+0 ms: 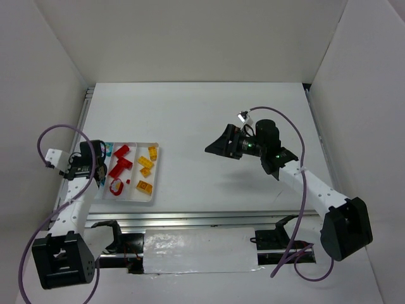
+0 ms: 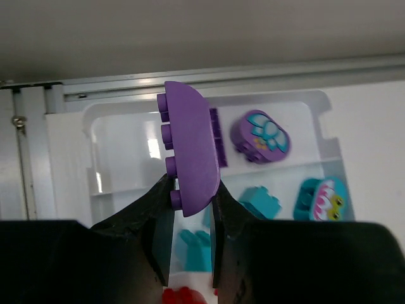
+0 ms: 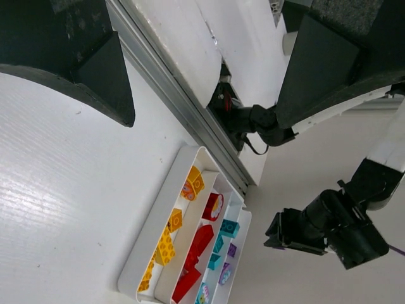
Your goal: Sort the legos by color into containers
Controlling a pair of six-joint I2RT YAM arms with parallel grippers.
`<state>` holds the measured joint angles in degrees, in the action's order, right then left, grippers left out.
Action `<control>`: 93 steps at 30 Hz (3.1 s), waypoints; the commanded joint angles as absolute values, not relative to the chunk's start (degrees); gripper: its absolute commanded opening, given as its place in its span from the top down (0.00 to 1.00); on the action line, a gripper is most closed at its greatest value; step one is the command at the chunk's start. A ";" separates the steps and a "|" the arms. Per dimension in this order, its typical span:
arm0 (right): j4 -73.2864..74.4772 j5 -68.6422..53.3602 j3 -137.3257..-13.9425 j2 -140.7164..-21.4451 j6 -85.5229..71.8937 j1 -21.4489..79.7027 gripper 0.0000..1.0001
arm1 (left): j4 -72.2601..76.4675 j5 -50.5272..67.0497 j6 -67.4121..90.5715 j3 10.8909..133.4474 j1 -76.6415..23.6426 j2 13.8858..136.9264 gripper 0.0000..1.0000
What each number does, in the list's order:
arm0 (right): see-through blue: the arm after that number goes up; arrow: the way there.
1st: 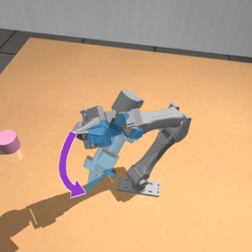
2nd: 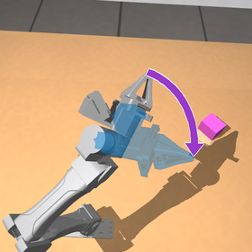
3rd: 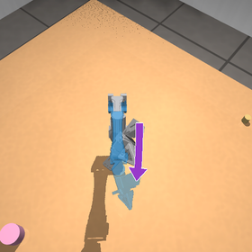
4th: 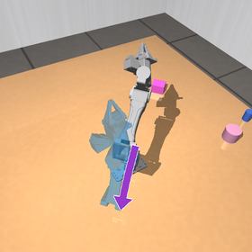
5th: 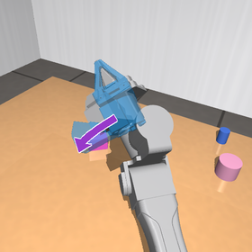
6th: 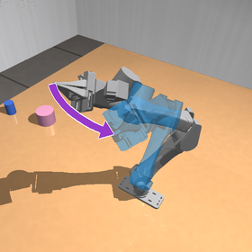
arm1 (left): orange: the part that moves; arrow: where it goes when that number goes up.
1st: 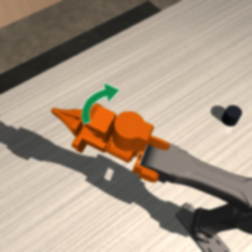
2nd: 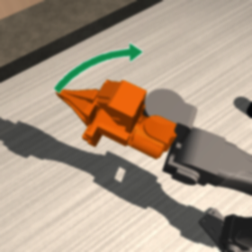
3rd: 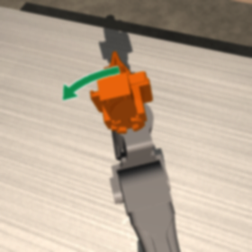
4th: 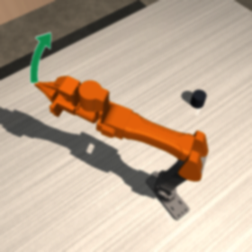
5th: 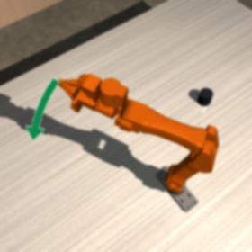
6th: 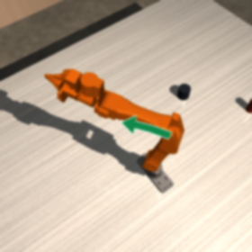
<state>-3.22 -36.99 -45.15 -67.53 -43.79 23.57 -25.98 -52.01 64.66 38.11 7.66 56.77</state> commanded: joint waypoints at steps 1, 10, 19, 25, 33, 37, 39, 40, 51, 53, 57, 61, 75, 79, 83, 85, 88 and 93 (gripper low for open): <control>-5.62 -39.20 -44.12 -66.53 -43.07 23.29 0.00 | -22.60 -51.25 65.49 36.56 13.34 58.27 0.95; -7.38 -40.43 -41.93 -67.68 -43.94 23.38 0.00 | -15.74 -40.70 63.29 33.23 22.67 63.28 0.86; -8.35 -40.87 -42.71 -69.43 -44.39 24.08 0.01 | -13.27 -38.76 61.61 31.46 23.99 63.81 0.43; -8.35 -41.04 -42.89 -70.05 -44.21 24.35 0.00 | -14.76 -38.41 63.72 31.73 24.17 63.98 0.15; -6.86 -39.73 -43.59 -69.17 -43.07 24.61 0.01 | -11.17 -22.97 56.43 32.96 23.04 56.18 0.01; 4.69 -29.30 -48.85 -64.01 -38.33 27.41 0.00 | -8.87 -15.13 50.46 35.41 15.58 51.86 0.01; 10.52 -16.75 -52.97 -61.27 -34.12 30.13 0.00 | -9.49 -12.41 44.84 40.23 7.94 52.55 0.00; 15.94 -11.74 -54.48 -58.74 -32.88 31.71 0.00 | -12.02 -12.57 41.17 44.34 4.52 54.12 0.01; 45.76 27.07 -67.85 -40.53 -28.57 43.15 0.00 | -32.42 -34.71 32.78 58.36 -36.64 53.19 0.00; 48.68 26.98 -69.77 -35.70 -27.51 43.24 0.00 | -33.83 -33.84 31.82 58.36 -37.53 48.27 0.00; 57.19 27.51 -74.43 -27.62 -26.98 43.15 0.00 | -42.58 -37.25 31.29 62.73 -37.53 40.36 0.01; 63.88 26.72 -79.18 -23.65 -26.37 43.07 0.00 | -52.27 -43.76 32.78 67.75 -37.53 32.54 0.00; 74.27 28.74 -84.11 -13.71 -29.18 43.07 0.00 | -73.04 -48.53 33.23 85.25 -36.21 18.02 0.01; 73.83 29.09 -84.63 -14.06 -29.09 43.15 0.00 | -71.63 -46.41 31.21 84.82 -34.98 16.44 0.00; 73.30 29.27 -84.82 -15.12 -28.83 43.15 0.00 | -70.32 -47.90 30.59 82.80 -34.80 15.38 0.00; 73.13 29.35 -84.55 -15.20 -28.65 43.07 0.00 | -68.39 -47.64 29.71 82.01 -34.80 15.21 0.00; 72.34 29.62 -83.76 -14.50 -28.48 43.07 0.00 | -66.27 -47.55 28.65 81.04 -34.89 15.12 0.01; 70.40 29.53 -82.09 -13.27 -28.13 43.07 0.00 | -63.46 -47.29 27.25 78.93 -34.80 14.59 0.00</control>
<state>72.90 28.38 -83.07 -13.32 -28.80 42.78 -67.88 -47.57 29.87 79.77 -35.00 15.55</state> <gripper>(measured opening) 0.996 0.994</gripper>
